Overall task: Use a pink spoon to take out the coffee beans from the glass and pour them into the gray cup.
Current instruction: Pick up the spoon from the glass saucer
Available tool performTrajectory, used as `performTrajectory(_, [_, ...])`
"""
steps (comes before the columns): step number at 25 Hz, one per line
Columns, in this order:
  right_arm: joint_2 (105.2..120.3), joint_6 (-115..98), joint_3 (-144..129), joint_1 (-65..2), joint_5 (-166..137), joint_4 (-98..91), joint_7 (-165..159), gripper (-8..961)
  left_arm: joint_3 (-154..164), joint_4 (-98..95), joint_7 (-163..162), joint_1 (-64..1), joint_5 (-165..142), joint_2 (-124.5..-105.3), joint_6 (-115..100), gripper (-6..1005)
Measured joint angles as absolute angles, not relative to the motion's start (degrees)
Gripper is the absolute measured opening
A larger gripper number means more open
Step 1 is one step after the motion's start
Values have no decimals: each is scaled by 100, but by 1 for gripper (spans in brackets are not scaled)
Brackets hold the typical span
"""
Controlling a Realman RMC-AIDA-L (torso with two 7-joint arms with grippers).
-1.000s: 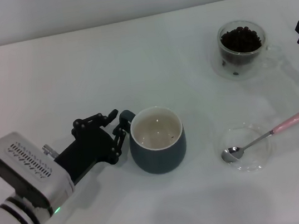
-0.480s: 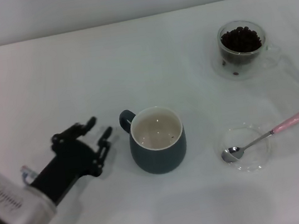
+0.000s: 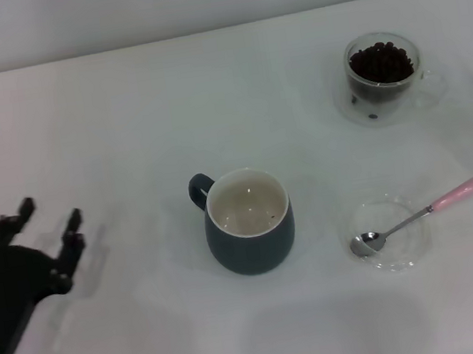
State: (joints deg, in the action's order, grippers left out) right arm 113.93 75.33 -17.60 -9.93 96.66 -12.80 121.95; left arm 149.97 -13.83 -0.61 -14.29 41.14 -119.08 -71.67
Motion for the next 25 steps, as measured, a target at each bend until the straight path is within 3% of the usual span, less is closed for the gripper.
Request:
performTrajectory(3, [11300,7676,-1981,-841,9551,-1333,11193,872,14777,-1327,-61,-1383,4116,-11909,-7224,479])
performTrajectory(6, [11211,7850,-2096,-754,9275,-1302,10305,873,14537,-1302,-61,-1373,4122,-11914,-7237,580])
performTrajectory(11, [11157,8307,-2140,-706,8853,-1060,9474,873,14230,-1294,-61,-1399,4123,-11910,-7341,577])
performTrajectory(25, [11430,8531,-2159,-589,8270,-762,9424,873,13580,-1244,-102,-1496,4142,-11896,-7861,573])
